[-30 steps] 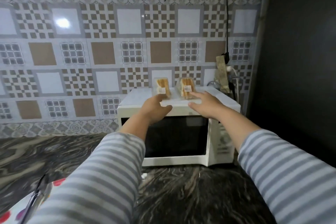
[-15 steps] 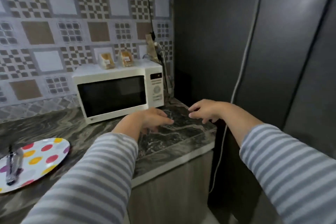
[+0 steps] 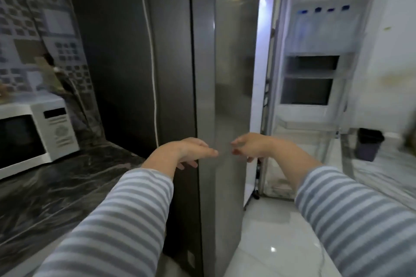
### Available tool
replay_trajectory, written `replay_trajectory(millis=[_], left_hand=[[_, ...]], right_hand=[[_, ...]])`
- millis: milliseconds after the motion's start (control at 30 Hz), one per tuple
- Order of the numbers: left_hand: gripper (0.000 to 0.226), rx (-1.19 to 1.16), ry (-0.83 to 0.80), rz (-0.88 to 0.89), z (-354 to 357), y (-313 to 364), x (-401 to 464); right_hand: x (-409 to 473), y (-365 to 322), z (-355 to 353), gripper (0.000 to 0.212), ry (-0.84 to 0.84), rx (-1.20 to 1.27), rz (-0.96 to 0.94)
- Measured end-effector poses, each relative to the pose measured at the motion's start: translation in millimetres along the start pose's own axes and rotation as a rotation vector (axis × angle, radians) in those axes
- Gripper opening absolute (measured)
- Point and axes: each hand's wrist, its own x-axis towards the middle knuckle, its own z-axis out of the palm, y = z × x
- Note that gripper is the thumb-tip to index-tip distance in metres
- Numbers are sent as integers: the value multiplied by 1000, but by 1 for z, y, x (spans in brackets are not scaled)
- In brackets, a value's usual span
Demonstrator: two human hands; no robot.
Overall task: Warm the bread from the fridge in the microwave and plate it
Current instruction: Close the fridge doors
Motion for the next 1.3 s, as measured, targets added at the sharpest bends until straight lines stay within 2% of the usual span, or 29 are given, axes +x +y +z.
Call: replay_trajectory(millis=[200,533,800,1033,1300], left_hand=[[48,-10,-26,104,97,120,45],[58,28,-133,259,200,275,136],[54,123,-166,352,210,369,258],[54,155,-142,427,195,454,382],[57,169,-109,461,211,536,490]], right_hand=[[-35,147,-53,44,33,-15,129],[-54,342,-133,43,138,66,303],[27,427,-189,43,240,79,294],[115,479,-267,41,415,127,282],[194,562,-323,41,405,39,257]])
